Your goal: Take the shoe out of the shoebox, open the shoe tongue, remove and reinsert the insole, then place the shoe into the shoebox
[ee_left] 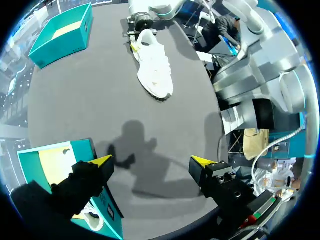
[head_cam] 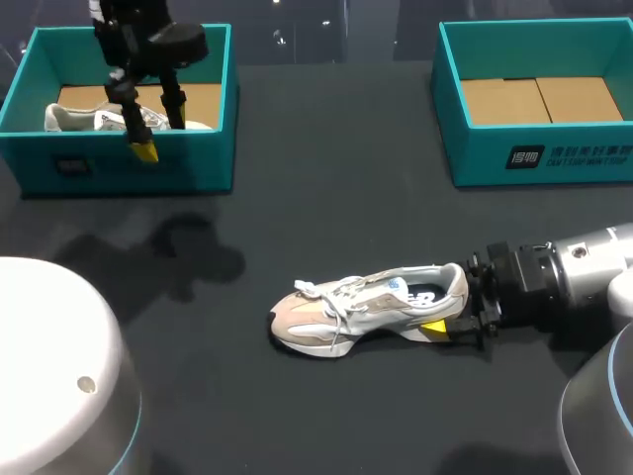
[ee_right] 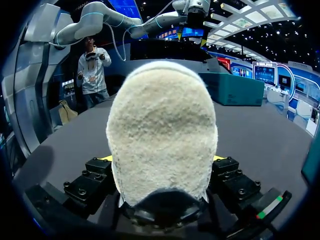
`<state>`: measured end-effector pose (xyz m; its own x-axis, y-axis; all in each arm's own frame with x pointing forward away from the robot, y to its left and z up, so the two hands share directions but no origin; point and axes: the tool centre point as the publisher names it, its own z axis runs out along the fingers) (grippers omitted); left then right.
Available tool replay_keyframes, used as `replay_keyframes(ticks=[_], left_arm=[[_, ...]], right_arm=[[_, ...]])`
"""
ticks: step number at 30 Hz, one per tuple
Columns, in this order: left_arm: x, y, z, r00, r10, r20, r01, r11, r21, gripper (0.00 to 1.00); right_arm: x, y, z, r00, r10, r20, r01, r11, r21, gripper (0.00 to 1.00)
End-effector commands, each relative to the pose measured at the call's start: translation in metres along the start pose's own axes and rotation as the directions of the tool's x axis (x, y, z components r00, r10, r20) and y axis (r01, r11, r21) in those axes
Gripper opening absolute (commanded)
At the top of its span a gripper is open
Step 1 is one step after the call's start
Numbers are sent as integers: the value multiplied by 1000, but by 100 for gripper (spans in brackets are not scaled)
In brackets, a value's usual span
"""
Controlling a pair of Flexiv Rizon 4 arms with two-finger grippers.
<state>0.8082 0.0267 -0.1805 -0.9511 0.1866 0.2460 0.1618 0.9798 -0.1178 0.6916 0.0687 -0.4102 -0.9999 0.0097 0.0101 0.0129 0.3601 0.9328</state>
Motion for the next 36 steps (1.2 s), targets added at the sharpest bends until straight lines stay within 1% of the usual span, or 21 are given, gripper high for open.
replay_keyframes(ticks=[1, 2, 3, 20, 22, 26, 27, 29, 31, 33, 36], left_arm=[[8, -37, 18, 982, -130, 136, 134, 991, -15, 100], [8, -46, 22, 972, -160, 171, 165, 986, -20, 100], [8, -55, 27, 973, -153, 172, 160, 987, -28, 100], [8, -55, 27, 973, -153, 172, 160, 987, -28, 100], [18, -69, 34, 962, -196, 193, 205, 978, -31, 100], [33, -100, 47, 907, -356, 227, 372, 928, -33, 100], [36, -107, 50, 879, -417, 231, 435, 900, -31, 100], [37, -120, 57, 818, -502, 281, 529, 848, -25, 100], [41, -132, 63, 771, -581, 261, 605, 796, -14, 100], [41, -144, 70, 713, -637, 294, 666, 746, 2, 100], [45, -163, 77, 637, -713, 292, 740, 672, 25, 100]], right_arm=[[1, 0, 4, 1000, 0, 1, 0, 1000, 3, 0], [1, 0, 4, 1000, 0, 1, 0, 1000, 3, 0], [1, 0, 4, 1000, 0, 1, 0, 1000, 3, 0], [1, 0, 4, 1000, 0, 1, 0, 1000, 3, 0], [1, 0, 4, 1000, 0, 1, 0, 1000, 3, 0], [1, 0, 4, 1000, 0, 1, 0, 1000, 3, 0], [1, 0, 4, 1000, 0, 1, 0, 1000, 3, 0], [1, 0, 4, 1000, 0, 1, 0, 1000, 3, 0], [1, 0, 4, 1000, 0, 1, 0, 1000, 3, 0], [1, 0, 4, 1000, 0, 1, 0, 1000, 3, 0], [1, 0, 4, 1000, 0, 1, 0, 1000, 3, 0]])
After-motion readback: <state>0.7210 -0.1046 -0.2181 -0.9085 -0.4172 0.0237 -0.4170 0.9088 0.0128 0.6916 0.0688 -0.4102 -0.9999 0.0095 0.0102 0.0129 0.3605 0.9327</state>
